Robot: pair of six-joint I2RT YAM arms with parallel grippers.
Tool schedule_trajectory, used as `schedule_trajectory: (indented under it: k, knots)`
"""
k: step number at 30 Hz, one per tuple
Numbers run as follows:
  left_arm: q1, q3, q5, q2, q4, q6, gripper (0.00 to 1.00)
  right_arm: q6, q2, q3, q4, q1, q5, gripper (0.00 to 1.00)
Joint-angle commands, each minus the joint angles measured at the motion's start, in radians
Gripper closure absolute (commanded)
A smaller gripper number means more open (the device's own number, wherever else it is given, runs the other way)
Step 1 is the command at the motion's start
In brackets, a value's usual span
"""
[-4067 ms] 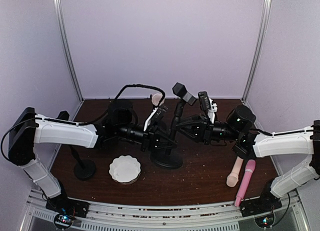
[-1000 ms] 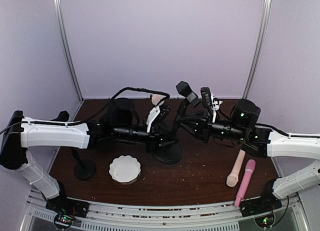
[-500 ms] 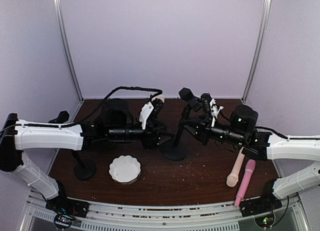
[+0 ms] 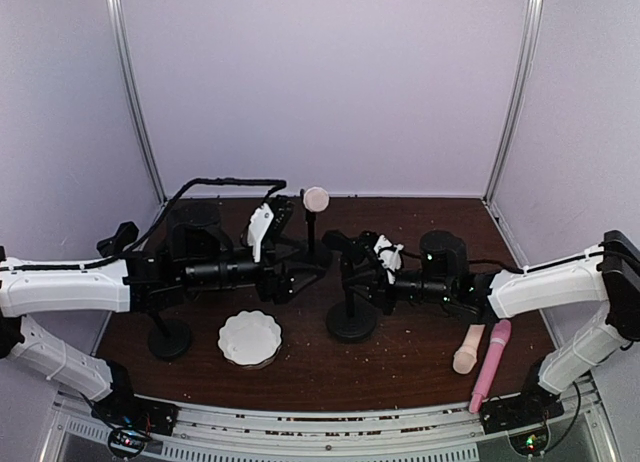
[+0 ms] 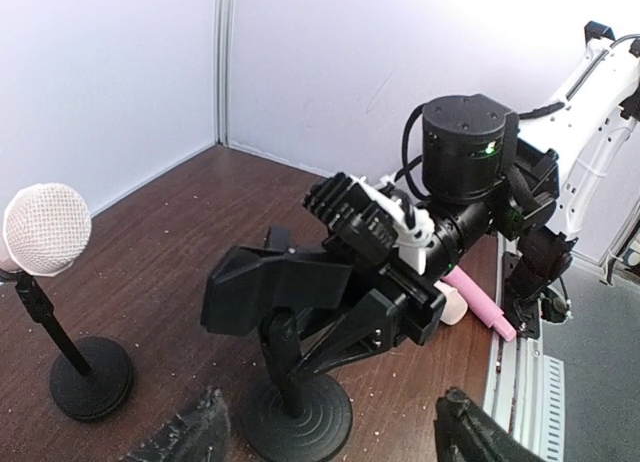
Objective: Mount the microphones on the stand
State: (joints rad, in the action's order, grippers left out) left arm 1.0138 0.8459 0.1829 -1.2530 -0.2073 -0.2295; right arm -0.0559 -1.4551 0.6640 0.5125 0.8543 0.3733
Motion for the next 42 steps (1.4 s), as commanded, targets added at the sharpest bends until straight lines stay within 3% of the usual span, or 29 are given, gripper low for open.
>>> schedule_trajectory:
  k: [1,6,13,18,23,30,36,42]
  knots:
    - [-0.003,-0.015,0.002,0.021,0.009,0.028,0.27,-0.07,-0.027,0.003,0.169,-0.008,-0.008,1.0]
    - [-0.003,-0.021,0.01,0.02,0.011,0.033,0.28,-0.077,-0.07,-0.002,0.19,-0.006,0.005,0.99]
    - [-0.003,-0.025,0.012,0.012,-0.002,0.036,0.28,-0.047,-0.123,-0.017,0.208,-0.01,-0.012,0.83]
    - [-0.003,-0.031,0.024,0.008,-0.012,0.044,0.28,-0.03,-0.102,-0.041,0.192,-0.01,-0.001,0.56]
    - [-0.003,-0.034,0.039,0.004,-0.027,0.051,0.29,-0.017,-0.054,-0.072,0.136,-0.009,-0.038,0.47]
    - [-0.003,0.031,-0.004,-0.009,0.068,0.102,0.29,0.031,0.084,-0.142,0.012,-0.007,-0.131,0.32]
    - [-0.003,0.099,-0.145,-0.023,0.109,0.119,0.28,0.09,0.245,-0.248,-0.088,-0.008,-0.2,0.28]
    - [-0.003,0.288,-0.184,-0.083,0.237,0.171,0.29,0.25,0.572,-0.285,-0.416,-0.006,-0.347,0.28]
